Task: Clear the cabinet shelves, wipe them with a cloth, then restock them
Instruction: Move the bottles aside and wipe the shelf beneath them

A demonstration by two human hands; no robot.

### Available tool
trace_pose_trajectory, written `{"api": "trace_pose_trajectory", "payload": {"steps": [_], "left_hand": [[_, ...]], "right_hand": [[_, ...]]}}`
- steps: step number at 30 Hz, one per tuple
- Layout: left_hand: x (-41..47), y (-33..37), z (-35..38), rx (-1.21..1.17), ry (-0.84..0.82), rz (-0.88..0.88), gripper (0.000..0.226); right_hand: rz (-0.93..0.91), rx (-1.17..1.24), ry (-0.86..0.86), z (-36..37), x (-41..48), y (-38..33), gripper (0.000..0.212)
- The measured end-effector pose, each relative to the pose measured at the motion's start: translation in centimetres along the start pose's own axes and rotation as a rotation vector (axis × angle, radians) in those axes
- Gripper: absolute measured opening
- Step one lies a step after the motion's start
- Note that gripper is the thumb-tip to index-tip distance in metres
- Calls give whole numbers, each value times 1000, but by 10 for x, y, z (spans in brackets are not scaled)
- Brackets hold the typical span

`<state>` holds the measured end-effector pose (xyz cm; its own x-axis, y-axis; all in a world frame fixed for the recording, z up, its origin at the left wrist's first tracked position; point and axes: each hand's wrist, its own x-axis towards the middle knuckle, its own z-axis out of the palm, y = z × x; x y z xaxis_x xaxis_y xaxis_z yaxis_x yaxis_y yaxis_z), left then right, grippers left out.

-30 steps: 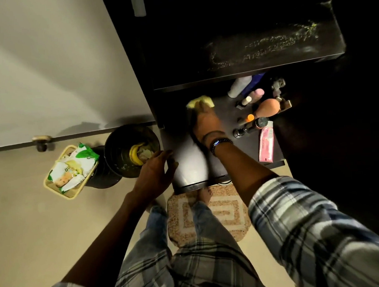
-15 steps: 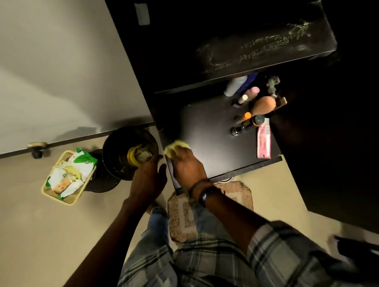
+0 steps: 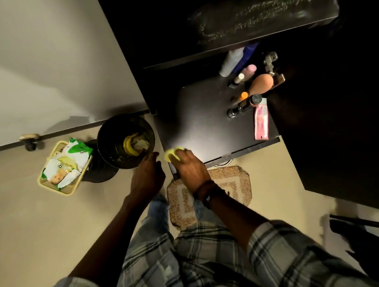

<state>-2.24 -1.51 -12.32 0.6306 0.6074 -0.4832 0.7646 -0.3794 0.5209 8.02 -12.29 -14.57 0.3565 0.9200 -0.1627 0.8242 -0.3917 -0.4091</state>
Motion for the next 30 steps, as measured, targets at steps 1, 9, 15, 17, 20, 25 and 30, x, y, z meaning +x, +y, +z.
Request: {"api": "trace_pose_trajectory", "payload": {"steps": [1,9,15,17,20,25,30], "left_hand": [[0,0,1,-4,0,4,42],[0,0,6,-63,41,-56,38],[-1,3,3,-56,81,-101,36],[4,3,5,-46,73,-94,37],[13,6,11,-55,55,-67,35],[20,22,13,-93,16,8,40],[29,26,6,-127,21,4,41]], "right_hand": [[48,14,-21,3,-20,9,39],[335,-48,98,-24,28,36,33],[-60,37,-43,7,7,-11,44],[124,102,93,14,-23,15,32],[451,15,214,1,-47,75,29],[329,3,274,-15,-5,77,31],[332,242,399,-27,89,83,36]]}}
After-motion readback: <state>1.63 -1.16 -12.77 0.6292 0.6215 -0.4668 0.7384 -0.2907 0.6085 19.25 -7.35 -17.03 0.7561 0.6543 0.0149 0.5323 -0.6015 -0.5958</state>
